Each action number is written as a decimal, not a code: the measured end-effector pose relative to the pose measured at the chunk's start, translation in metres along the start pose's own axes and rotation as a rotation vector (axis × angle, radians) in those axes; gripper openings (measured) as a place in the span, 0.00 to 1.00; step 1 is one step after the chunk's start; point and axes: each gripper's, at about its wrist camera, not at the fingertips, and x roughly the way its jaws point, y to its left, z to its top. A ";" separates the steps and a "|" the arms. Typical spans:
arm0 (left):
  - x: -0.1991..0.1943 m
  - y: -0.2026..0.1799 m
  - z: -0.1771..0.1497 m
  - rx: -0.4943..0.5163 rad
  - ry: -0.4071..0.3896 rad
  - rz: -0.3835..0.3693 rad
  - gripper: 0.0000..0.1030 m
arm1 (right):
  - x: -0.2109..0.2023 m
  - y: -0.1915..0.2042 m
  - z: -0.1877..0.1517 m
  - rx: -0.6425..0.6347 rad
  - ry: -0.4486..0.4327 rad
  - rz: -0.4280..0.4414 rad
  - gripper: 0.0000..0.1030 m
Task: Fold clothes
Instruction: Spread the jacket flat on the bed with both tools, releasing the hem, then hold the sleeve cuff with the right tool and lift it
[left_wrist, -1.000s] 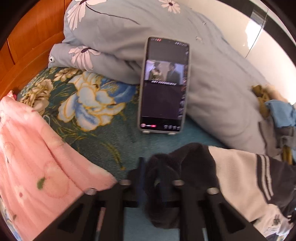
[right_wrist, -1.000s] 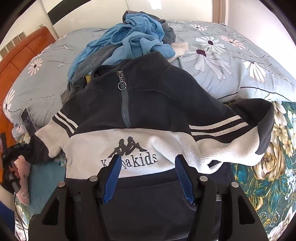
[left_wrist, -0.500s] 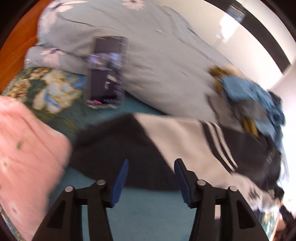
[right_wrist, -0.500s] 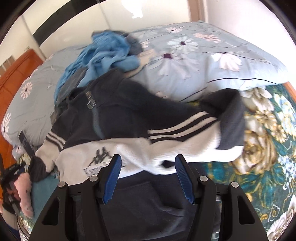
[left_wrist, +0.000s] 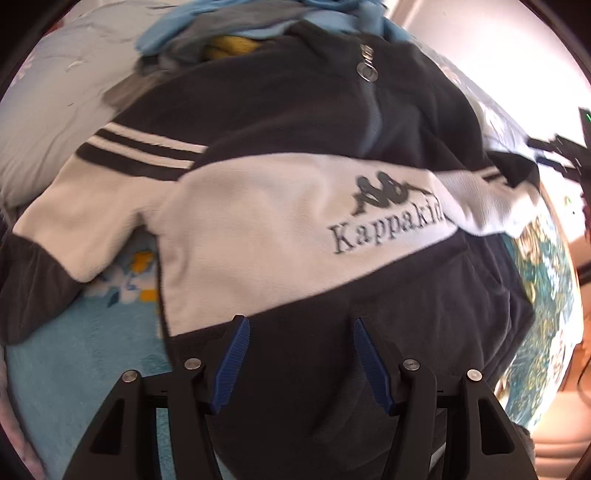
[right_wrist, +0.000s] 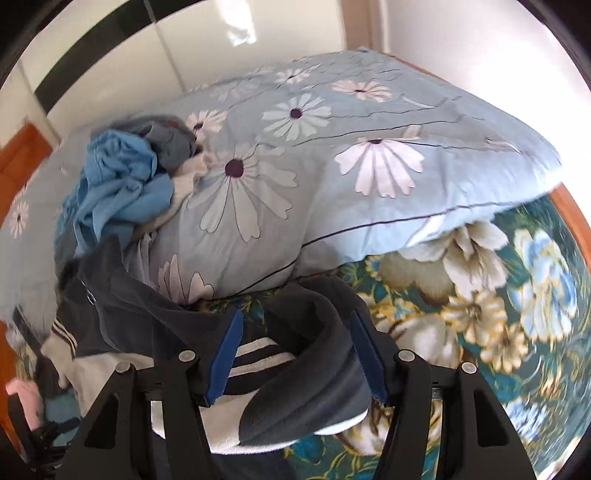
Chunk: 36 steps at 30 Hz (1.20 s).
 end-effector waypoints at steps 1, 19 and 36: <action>0.003 -0.006 0.000 0.014 0.010 0.004 0.61 | 0.014 0.005 0.006 -0.053 0.038 -0.016 0.60; -0.008 0.013 0.007 -0.052 0.014 0.061 0.63 | -0.043 -0.047 -0.010 0.158 -0.194 0.080 0.11; -0.008 0.013 0.011 -0.056 0.052 0.078 0.63 | 0.001 -0.198 -0.209 0.941 -0.201 0.322 0.13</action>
